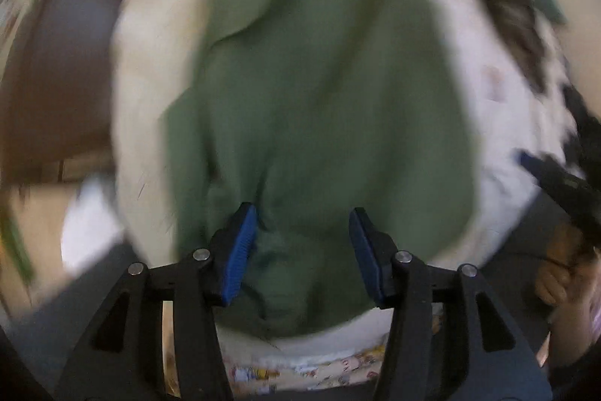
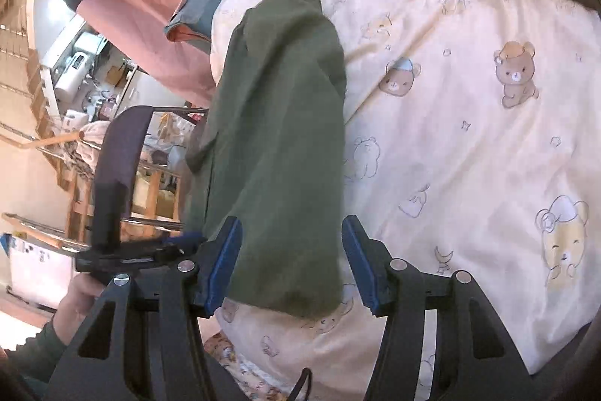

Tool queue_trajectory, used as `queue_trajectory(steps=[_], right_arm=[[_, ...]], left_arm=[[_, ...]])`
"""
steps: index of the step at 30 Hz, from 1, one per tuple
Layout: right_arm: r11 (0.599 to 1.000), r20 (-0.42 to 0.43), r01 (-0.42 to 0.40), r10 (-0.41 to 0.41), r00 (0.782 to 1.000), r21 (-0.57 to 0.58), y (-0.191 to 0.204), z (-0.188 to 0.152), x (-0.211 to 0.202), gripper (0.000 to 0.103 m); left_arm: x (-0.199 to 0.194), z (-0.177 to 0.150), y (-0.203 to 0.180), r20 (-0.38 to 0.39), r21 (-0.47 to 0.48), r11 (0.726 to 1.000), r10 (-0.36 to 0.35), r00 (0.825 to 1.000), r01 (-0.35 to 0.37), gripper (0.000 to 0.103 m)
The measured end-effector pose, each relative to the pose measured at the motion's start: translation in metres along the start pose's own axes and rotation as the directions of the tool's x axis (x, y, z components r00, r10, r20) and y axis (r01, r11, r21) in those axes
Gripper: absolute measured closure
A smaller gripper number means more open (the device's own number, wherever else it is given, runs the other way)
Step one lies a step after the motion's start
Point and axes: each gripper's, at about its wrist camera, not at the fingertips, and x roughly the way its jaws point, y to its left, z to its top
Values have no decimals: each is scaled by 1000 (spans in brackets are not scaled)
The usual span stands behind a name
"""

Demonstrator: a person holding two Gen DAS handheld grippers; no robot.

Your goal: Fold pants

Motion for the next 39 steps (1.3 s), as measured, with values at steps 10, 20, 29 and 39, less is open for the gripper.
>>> queue_trajectory(steps=[10,20,29,39], right_arm=[[998,-185,38,-28,982,51,-15,-23,28,45],[1000,-320,8,-9,947,-7,3,-29,69,95],[989,-366,145,-130,922,14,-27,-25,50,73],[974,-179,-73,113,977,213,-49,-3,15,30]], left_arm=[[-19,-12,3,86,-26,998,61,994,-59,49],[11,-18,29,31,-112,993,27,999,-23,34],[19,-19,10,27,-36,999,22,999,-21,30],[-31,-5,64,290,-293,939,-90,953,178,0]])
